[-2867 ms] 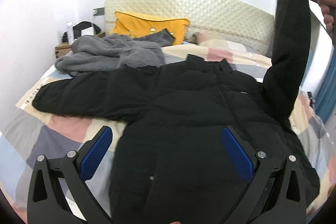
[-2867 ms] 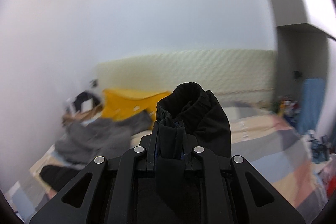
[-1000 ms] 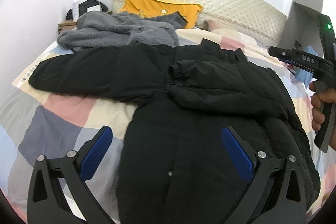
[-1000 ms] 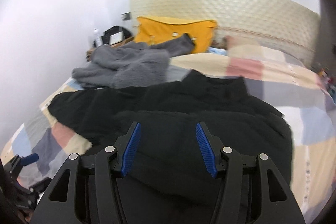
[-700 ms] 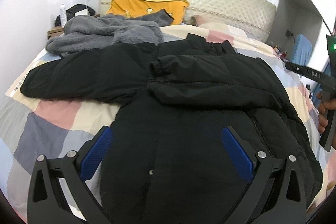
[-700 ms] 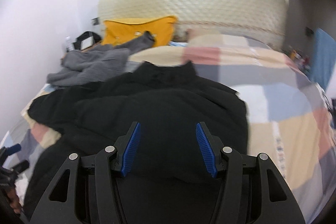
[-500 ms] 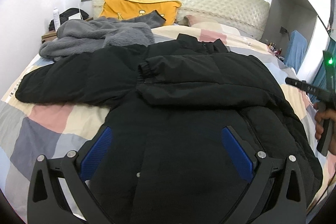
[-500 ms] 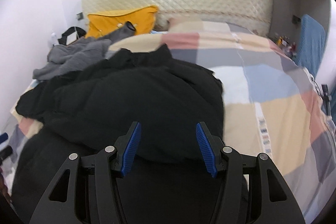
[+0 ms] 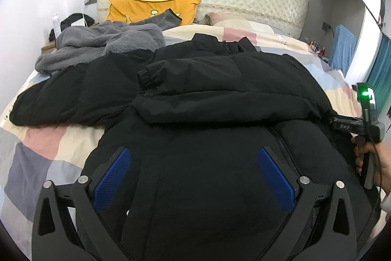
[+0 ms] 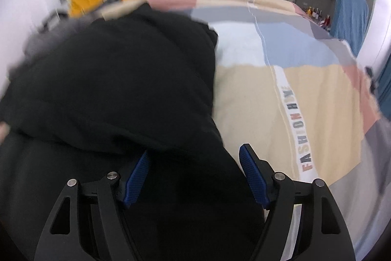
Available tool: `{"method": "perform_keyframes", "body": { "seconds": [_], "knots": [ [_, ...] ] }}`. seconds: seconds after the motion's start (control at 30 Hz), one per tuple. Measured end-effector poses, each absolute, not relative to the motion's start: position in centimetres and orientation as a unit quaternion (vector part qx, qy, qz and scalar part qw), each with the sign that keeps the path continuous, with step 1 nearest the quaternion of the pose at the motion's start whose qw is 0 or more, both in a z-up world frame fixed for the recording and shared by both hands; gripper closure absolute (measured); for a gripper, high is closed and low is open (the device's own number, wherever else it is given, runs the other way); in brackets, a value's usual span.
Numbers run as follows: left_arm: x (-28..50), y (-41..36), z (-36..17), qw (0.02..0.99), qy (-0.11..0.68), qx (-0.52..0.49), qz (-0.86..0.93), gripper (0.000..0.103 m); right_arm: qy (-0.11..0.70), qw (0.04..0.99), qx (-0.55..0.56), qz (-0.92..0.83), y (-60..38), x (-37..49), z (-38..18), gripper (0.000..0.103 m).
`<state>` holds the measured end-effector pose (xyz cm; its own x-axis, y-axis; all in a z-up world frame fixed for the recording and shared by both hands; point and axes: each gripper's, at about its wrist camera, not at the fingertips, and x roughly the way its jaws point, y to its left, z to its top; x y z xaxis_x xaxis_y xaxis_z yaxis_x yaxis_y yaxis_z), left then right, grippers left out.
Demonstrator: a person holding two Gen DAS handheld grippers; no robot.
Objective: Fold large clothes
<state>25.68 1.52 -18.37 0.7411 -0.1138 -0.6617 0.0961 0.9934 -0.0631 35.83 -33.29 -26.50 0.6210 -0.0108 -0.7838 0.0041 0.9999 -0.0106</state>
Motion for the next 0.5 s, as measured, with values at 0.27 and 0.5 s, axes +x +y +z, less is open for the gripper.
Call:
{"method": "perform_keyframes", "body": {
  "seconds": [0.27,0.5],
  "knots": [
    [25.9,1.3,-18.7,0.935,0.352,-0.014,-0.047,0.000,0.399,0.915,0.062,0.000,-34.8,36.6,-26.4,0.031],
    [25.8,1.6,-18.8,0.933,0.357,-0.023,-0.042,0.000,0.370,0.924,0.092,-0.008,-36.1,36.3,-24.9,0.031]
  ]
}}
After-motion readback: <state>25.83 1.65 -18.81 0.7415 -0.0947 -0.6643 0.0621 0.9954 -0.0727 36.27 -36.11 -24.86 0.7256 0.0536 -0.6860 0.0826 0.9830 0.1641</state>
